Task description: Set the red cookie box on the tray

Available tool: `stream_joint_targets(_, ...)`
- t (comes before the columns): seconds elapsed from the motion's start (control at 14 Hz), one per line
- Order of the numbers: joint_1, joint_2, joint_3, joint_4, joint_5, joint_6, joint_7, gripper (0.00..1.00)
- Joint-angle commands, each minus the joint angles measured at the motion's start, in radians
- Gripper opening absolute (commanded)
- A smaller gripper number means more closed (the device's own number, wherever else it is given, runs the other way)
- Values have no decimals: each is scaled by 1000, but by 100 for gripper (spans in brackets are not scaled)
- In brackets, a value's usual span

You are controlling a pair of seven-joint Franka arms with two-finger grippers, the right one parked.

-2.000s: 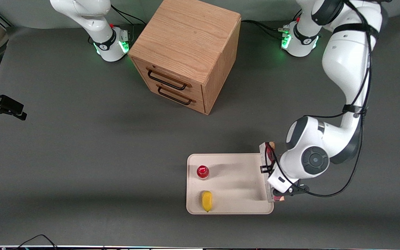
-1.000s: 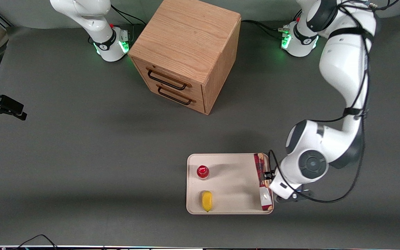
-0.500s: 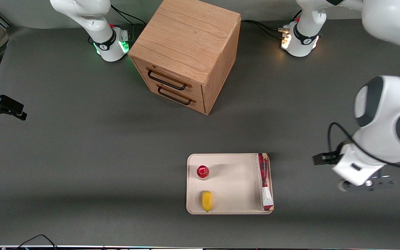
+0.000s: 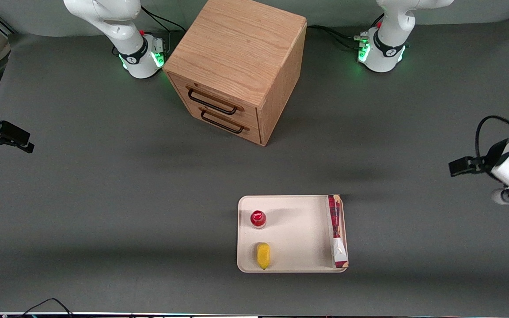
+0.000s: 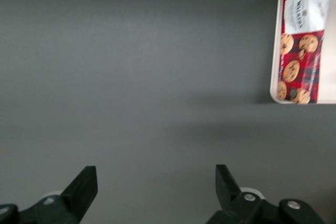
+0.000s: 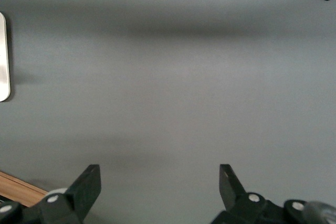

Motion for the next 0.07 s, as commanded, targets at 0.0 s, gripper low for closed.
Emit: stream_joint_targets(0.0,0,-121,13,-175,-13,58,48,100)
